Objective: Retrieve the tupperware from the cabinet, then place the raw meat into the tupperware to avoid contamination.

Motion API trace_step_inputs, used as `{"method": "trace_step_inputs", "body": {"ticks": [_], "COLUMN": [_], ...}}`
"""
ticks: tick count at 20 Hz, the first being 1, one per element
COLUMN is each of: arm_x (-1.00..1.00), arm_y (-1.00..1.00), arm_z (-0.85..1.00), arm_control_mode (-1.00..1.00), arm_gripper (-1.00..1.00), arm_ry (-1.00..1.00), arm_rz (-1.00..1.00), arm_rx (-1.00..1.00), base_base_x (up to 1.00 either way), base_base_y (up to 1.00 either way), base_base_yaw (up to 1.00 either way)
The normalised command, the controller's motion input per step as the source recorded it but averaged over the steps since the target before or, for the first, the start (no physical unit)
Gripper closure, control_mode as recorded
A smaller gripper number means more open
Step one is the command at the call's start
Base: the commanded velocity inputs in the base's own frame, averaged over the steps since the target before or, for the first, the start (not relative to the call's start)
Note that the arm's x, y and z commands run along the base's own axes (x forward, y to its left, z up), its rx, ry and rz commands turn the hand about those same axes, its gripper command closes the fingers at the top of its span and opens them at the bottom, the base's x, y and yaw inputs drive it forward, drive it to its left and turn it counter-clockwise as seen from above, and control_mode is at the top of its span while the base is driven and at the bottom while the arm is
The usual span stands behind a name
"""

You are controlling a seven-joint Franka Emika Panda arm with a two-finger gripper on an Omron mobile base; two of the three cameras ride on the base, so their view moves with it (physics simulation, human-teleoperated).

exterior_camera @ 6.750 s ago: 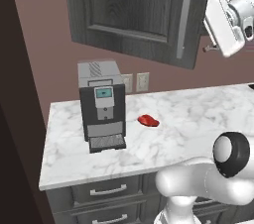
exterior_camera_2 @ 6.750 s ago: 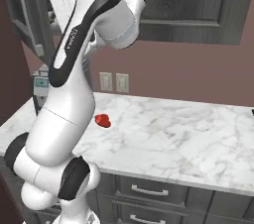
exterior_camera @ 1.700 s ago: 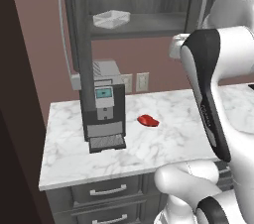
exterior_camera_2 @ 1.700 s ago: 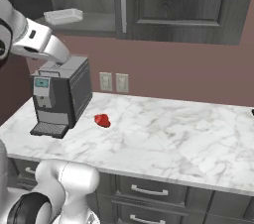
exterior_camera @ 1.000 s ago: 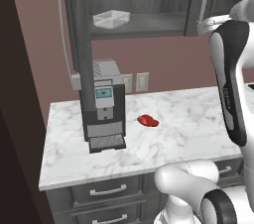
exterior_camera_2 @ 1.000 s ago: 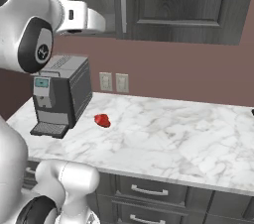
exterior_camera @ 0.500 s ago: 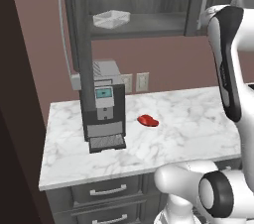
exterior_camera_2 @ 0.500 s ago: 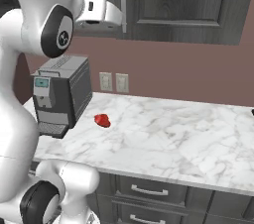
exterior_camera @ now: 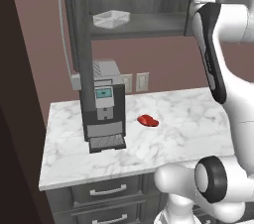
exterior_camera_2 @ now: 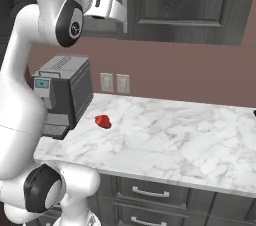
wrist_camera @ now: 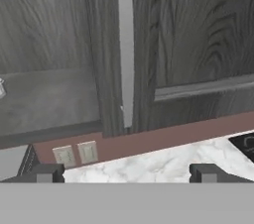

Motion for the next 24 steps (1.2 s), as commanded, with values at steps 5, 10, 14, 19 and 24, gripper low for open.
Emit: {"method": "trace_step_inputs", "body": {"ticks": [5, 10, 14, 19, 24], "arm_x": [0.62, 0.47, 0.59, 0.55, 0.51], "arm_y": [-0.28, -0.38, -0.04, -0.03, -0.03], "arm_z": [0.0, 0.0, 0.0, 0.0, -0.02], "arm_control_mode": [-1.0, -1.0, -1.0, -1.0, -1.0], "arm_gripper": [-1.0, -1.0, -1.0, -1.0, -1.0], "arm_ry": [0.0, 0.0, 0.0, 0.0, 0.0], "arm_rz": [0.14, 0.17, 0.11, 0.04, 0.03], "arm_rx": [0.0, 0.0, 0.0, 0.0, 0.0], "base_base_x": [0.0, 0.0, 0.0, 0.0, 0.0], "base_base_y": [0.0, 0.0, 0.0, 0.0, 0.0], "base_base_yaw": [0.0, 0.0, 0.0, 0.0, 0.0]}}
